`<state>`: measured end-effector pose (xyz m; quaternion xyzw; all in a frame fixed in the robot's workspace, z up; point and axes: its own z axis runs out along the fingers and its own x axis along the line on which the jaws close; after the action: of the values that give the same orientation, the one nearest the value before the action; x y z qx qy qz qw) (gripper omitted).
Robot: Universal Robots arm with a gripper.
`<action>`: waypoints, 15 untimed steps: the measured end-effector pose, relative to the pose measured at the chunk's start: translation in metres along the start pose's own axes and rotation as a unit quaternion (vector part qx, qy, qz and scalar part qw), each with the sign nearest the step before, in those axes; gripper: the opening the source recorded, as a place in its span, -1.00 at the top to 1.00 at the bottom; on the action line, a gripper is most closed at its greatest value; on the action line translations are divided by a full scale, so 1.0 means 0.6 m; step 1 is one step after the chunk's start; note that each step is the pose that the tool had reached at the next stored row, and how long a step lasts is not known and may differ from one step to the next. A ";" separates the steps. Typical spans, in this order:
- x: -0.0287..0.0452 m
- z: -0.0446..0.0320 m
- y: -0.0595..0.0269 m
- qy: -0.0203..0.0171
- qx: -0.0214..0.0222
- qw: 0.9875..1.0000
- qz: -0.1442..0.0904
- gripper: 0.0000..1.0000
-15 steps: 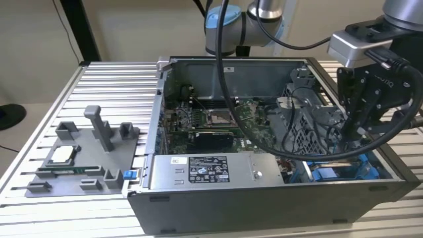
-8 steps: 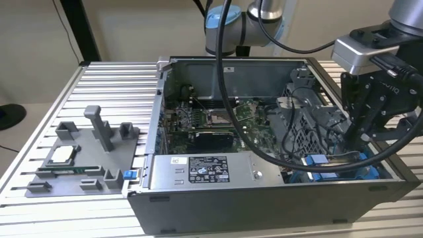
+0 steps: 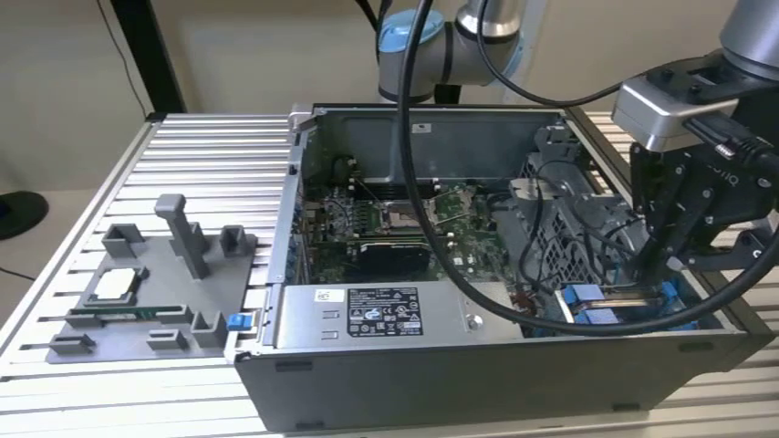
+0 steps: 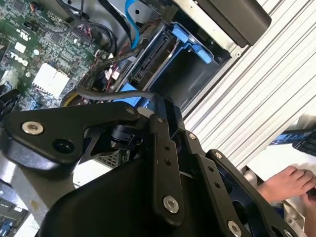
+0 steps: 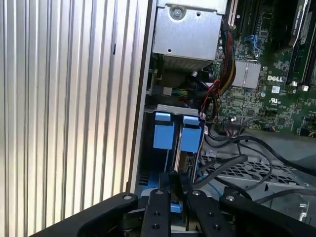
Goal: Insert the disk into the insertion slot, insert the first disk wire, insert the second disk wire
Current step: 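Insert the first disk wire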
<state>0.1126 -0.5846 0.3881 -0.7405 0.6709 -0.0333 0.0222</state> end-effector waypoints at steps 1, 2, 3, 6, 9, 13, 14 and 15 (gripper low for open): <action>0.001 0.001 0.000 0.000 0.000 1.000 0.000 1.00; 0.002 0.002 0.000 0.000 0.000 1.000 0.000 1.00; 0.002 0.003 0.000 0.000 0.000 1.000 0.000 1.00; 0.002 0.003 0.000 0.000 0.000 1.000 0.000 1.00; 0.002 0.003 0.000 0.000 0.000 1.000 0.000 1.00; 0.004 0.006 0.001 0.000 0.000 1.000 0.000 1.00; 0.005 0.007 0.001 0.000 0.000 1.000 0.000 1.00; 0.005 0.008 0.001 0.000 0.000 1.000 0.000 1.00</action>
<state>0.1126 -0.5880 0.3834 -0.7402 0.6712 -0.0333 0.0223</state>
